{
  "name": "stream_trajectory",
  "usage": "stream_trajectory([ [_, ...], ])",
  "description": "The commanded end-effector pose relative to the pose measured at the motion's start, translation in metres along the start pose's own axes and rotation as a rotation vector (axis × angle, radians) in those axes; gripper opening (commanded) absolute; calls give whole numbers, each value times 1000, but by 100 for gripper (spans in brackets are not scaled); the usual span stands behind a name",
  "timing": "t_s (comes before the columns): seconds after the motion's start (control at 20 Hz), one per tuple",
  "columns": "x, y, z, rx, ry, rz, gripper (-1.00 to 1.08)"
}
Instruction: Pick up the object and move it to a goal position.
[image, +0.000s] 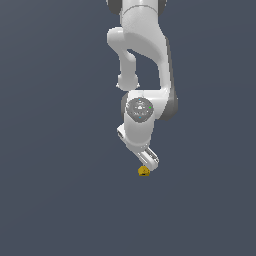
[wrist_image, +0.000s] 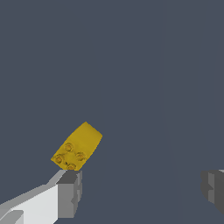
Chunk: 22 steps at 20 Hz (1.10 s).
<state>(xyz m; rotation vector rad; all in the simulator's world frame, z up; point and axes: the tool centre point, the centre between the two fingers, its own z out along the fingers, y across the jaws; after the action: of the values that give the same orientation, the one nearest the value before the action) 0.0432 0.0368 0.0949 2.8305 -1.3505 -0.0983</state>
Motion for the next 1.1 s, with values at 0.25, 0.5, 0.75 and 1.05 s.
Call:
stream_trajectory([
  [0.25, 4, -15, 6, 10, 12, 197, 100],
  [0.5, 5, -26, 10, 18, 20, 326, 100],
  [0.75, 6, -36, 14, 27, 28, 454, 100],
  [1.05, 7, -46, 18, 38, 36, 577, 100],
])
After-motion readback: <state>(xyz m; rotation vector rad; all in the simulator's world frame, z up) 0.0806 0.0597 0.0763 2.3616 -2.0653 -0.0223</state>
